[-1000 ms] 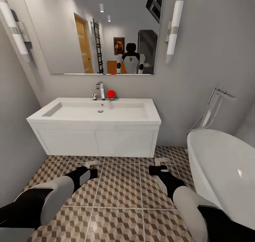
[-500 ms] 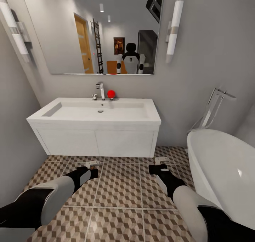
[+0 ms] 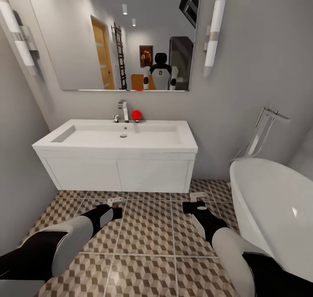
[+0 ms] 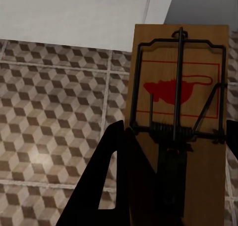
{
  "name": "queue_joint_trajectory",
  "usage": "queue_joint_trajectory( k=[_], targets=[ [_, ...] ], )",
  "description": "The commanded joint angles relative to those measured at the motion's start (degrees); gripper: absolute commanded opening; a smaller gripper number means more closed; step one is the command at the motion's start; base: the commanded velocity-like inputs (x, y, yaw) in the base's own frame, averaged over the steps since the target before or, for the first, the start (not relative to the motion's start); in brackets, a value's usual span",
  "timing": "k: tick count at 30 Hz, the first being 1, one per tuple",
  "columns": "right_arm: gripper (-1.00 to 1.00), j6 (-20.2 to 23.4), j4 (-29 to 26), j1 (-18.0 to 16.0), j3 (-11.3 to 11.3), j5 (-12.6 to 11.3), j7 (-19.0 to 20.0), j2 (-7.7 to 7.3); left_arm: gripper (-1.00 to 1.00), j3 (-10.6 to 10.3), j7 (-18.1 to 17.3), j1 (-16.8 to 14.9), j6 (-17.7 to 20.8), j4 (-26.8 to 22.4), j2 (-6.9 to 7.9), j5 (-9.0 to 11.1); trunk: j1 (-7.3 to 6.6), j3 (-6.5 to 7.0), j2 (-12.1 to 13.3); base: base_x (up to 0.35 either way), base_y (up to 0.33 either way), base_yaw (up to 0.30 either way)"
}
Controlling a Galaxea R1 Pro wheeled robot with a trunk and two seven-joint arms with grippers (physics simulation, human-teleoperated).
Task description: Take the four mousetraps from the cabinet in the bathroom and place them on the bathroom floor. Make sure all four end up on the same floor surface, and ensure that at least two of them are either under or directly next to the same bathroom sink.
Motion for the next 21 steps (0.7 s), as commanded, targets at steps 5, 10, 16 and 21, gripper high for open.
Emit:
queue_joint_trajectory(
  k=[5,10,16,21],
  targets=[
    [-1.0,0.4,-0.8,0.0,-0.2,0.7,0.0,0.07,-1.0,0.0,0.3,-0.1,0.1,0.1,-0.06,0.3,1.1,-1.03,-2.1,0.0,0.0,0.0],
    [-1.0,0.4,-1.0,0.0,2.9,0.6,0.0,0.0,-1.0,0.0,0.3,-0.1,0.1,0.1,-0.12,0.3,2.2,-2.3,-4.1,0.0,0.0,0.0],
    [-1.0,0.4,-1.0,0.0,4.9,0.6,0.0,-0.01,-1.0,0.0,0.3,-0.1,0.1,0.1,-0.13,0.3,3.52,-3.92,-6.5,0.0,0.0,0.0],
    [-1.0,0.4,-1.1,0.0,5.2,0.6,0.0,-0.01,-1.0,0.0,0.3,-0.1,0.1,0.1,-0.13,0.3,4.62,-5.29,-8.5,0.0,0.0,0.0]
  ],
)
